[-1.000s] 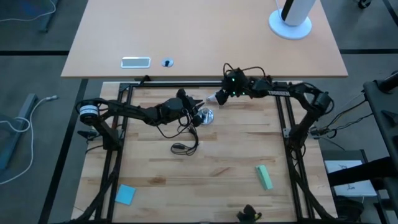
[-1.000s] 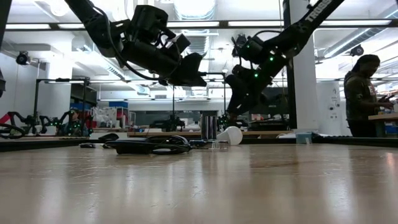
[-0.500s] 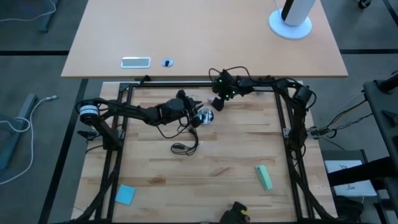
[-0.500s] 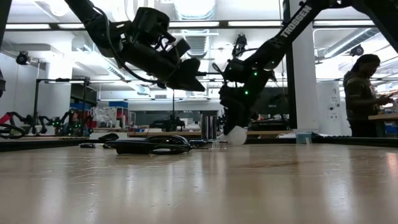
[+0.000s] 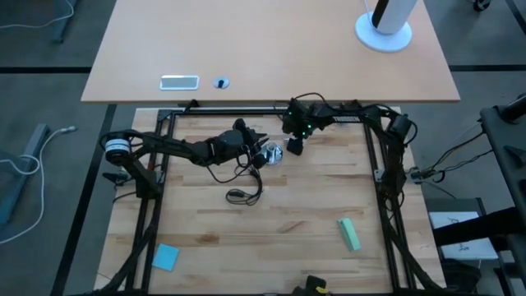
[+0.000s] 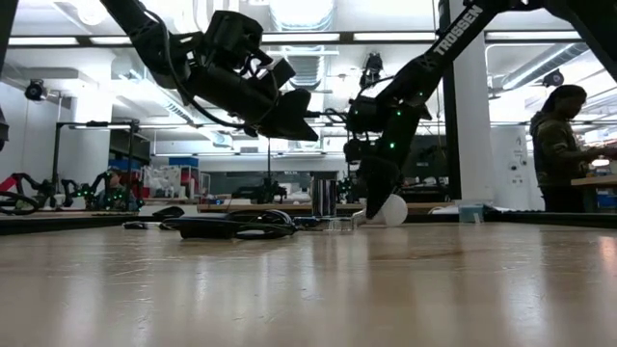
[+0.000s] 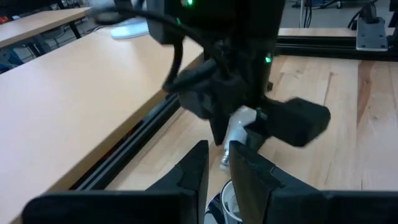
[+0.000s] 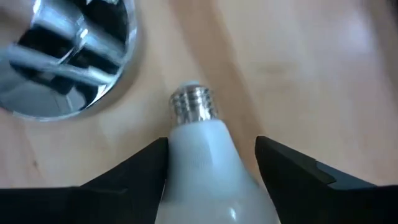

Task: Screw lightbulb
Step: Insert the lightbulb into the lamp

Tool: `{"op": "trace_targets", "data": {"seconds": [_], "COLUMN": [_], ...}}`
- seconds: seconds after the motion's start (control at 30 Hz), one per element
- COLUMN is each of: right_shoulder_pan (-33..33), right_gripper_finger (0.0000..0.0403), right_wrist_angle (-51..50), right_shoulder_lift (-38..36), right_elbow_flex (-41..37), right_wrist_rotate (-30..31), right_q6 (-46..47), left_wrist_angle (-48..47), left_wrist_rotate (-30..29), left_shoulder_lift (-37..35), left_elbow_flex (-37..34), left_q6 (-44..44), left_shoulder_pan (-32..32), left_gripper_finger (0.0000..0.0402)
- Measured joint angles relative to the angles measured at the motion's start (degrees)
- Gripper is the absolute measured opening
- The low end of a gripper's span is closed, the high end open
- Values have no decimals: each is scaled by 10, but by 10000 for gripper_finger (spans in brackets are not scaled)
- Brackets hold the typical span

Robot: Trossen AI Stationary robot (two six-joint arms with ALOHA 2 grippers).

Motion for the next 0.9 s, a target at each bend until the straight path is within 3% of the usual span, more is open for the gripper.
{"op": "trace_targets", "data": {"seconds": [0.23, 0.4, 0.6, 0.9], "right_shoulder_pan": [6, 7, 14, 40], "right_gripper_finger": [211, 153, 83, 83], "right_wrist_angle": [11, 11, -4, 38], "right_shoulder_lift": [33, 21, -37, -164], "right_elbow_flex": [0, -1, -7, -22], "right_wrist_rotate": [4, 13, 18, 0], "right_q6": [5, 24, 36, 66], "left_wrist_angle": [-1, -1, -2, 0], "left_wrist_rotate": [0, 1, 8, 86], "left_shoulder_lift": [0, 0, 0, 0], "left_elbow_flex": [0, 0, 0, 0], "left_q6": [-5, -17, -30, -58], "left_shoulder_pan": [0, -1, -3, -5], "left_gripper_finger": [45, 43, 43, 43]}}
